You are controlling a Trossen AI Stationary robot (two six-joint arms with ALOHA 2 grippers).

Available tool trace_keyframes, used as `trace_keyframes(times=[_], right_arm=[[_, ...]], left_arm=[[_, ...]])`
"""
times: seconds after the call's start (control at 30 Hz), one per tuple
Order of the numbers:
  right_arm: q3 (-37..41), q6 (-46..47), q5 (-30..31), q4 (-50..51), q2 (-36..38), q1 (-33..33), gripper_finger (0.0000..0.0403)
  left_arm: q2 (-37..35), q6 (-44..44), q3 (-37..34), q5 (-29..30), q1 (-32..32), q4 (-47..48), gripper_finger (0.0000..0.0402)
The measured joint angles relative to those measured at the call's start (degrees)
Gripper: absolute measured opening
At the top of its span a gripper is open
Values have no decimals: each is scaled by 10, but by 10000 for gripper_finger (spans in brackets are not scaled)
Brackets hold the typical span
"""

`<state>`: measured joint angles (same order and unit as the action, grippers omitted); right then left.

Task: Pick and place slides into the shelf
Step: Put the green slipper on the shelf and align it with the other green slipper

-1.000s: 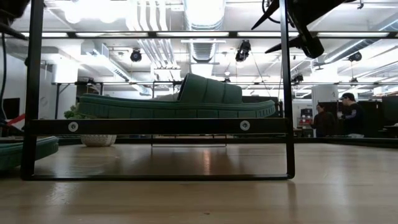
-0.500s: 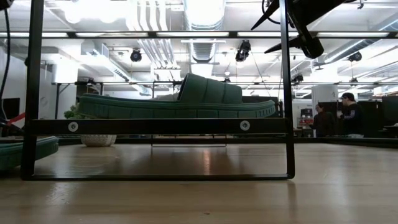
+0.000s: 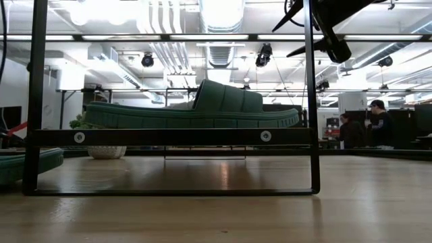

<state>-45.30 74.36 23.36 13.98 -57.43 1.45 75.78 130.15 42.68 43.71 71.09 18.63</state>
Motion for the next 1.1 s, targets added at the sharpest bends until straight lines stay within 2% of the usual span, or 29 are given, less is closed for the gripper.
trace_keyframes(times=[0.23, 0.43, 0.73, 0.97, 1.1], right_arm=[[-5, 1, 0, -16, 0, 0, 272], [-18, -1, -1, -14, 0, 0, 272], [-32, -10, -13, -11, 0, 0, 272], [-33, -11, -25, -10, 0, 0, 272], [-33, -11, -28, -9, 0, 0, 272]], left_arm=[[4, -1, -8, -3, -1, 4, 224], [4, -1, -10, -44, -1, 35, 224], [44, -1, -11, -62, -2, 33, 224], [72, -1, -16, -62, -14, 24, 224], [78, -1, -19, -30, -30, 12, 224]])
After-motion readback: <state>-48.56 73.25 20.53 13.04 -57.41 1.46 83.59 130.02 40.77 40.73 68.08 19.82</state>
